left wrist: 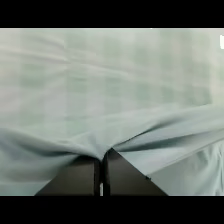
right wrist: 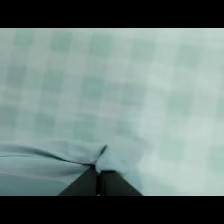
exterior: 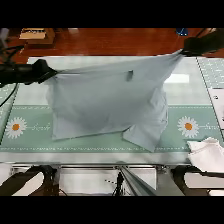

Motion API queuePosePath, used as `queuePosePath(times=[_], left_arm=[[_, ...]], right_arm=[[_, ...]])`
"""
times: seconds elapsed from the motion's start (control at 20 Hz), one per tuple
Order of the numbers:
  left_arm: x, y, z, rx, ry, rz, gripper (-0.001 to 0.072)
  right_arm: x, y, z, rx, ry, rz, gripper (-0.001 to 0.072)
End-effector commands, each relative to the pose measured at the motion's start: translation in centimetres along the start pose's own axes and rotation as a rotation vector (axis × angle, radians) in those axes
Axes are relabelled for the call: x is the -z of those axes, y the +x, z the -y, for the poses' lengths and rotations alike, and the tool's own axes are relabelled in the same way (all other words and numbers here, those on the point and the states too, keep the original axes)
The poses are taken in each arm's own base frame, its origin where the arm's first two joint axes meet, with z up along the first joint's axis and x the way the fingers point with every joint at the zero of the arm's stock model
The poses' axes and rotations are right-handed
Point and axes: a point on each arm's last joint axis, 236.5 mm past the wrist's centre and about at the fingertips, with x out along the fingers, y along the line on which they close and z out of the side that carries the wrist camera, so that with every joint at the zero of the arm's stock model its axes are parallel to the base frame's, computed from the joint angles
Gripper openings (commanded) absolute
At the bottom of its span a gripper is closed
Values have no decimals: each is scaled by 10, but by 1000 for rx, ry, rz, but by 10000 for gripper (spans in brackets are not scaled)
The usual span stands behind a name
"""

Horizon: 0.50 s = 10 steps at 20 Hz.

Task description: Fold the shirts.

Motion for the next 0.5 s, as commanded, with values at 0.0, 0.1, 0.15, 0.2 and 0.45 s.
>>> queuePosePath(times=[0.0,0.1,0.15,0.2,0.45], left_arm=[[-13,50,-41,-55,-80,31,19],[3,65,-52,-67,-107,-37,19],[14,70,-55,-67,-115,-84,20],[24,72,-56,-66,-119,-124,56],[62,-2,-120,-245,-96,-418,678]], right_arm=[[-14,44,0,-9,77,47,22],[6,60,3,-15,109,-39,22],[19,66,3,-18,112,-93,27],[28,69,3,-22,113,-133,140],[71,19,30,43,-25,-315,540]])
